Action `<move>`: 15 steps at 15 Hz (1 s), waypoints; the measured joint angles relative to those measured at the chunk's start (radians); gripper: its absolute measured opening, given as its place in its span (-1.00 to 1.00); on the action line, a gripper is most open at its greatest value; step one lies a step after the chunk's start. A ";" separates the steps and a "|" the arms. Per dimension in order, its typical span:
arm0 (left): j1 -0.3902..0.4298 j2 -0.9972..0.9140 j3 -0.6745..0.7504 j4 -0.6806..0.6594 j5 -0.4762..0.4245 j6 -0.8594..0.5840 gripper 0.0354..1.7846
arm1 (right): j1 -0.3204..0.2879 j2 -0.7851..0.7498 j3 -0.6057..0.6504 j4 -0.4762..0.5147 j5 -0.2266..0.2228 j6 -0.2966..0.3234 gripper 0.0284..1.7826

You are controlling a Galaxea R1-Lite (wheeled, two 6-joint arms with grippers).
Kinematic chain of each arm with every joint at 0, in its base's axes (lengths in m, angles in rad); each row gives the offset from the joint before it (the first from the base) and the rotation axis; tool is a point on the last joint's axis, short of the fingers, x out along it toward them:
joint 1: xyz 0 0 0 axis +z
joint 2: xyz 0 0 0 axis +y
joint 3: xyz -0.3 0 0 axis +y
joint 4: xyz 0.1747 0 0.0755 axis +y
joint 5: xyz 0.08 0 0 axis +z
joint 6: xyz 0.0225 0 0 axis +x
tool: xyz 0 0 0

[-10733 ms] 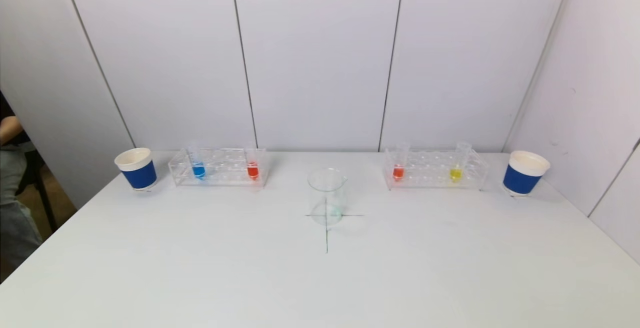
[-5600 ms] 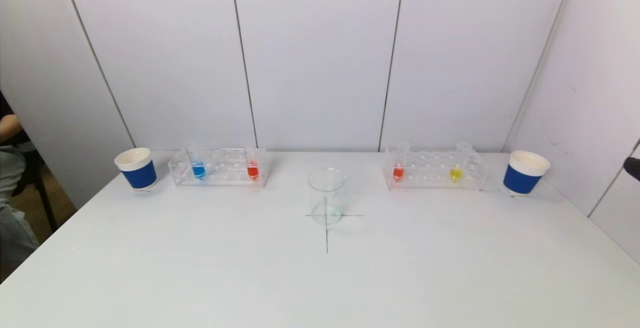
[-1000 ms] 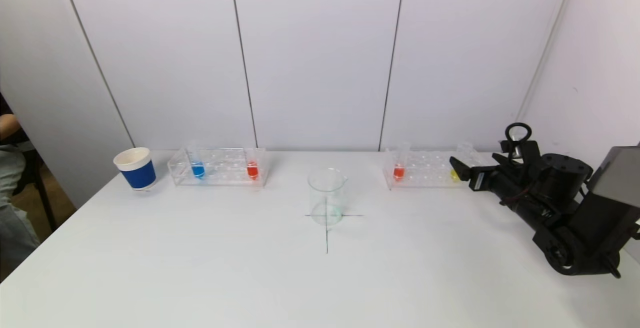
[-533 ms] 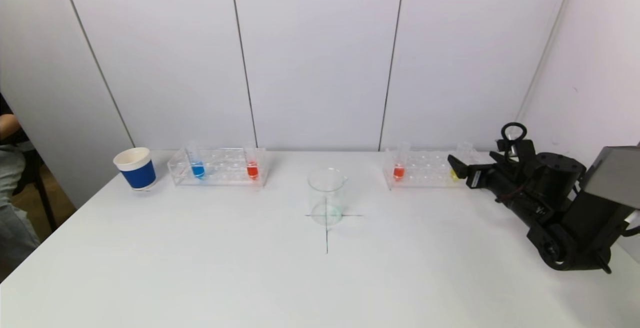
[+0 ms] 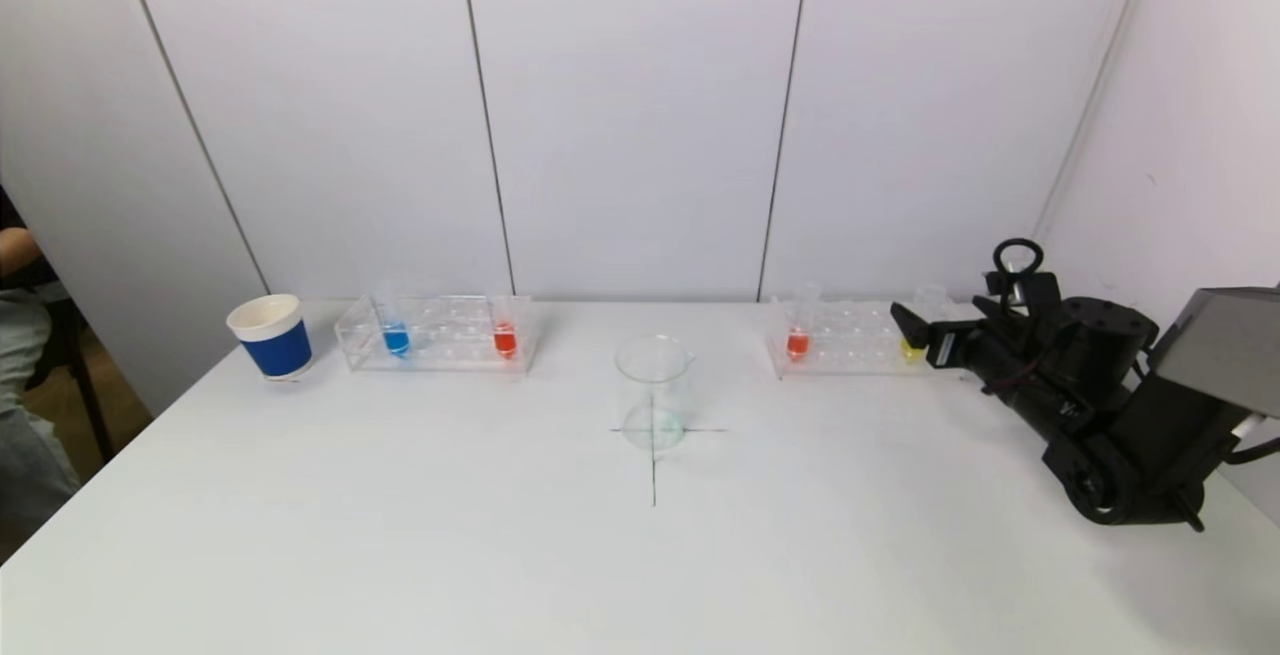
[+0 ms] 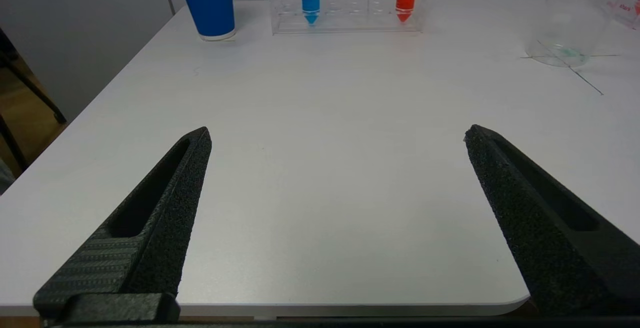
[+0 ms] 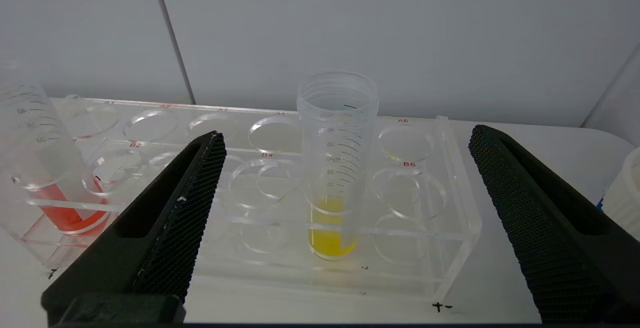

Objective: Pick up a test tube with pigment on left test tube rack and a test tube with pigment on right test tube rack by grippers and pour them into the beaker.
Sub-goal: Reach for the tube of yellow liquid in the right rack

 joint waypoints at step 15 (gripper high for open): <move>0.000 0.000 0.000 0.000 0.000 0.000 0.99 | -0.004 0.045 -0.102 0.063 -0.005 0.000 0.99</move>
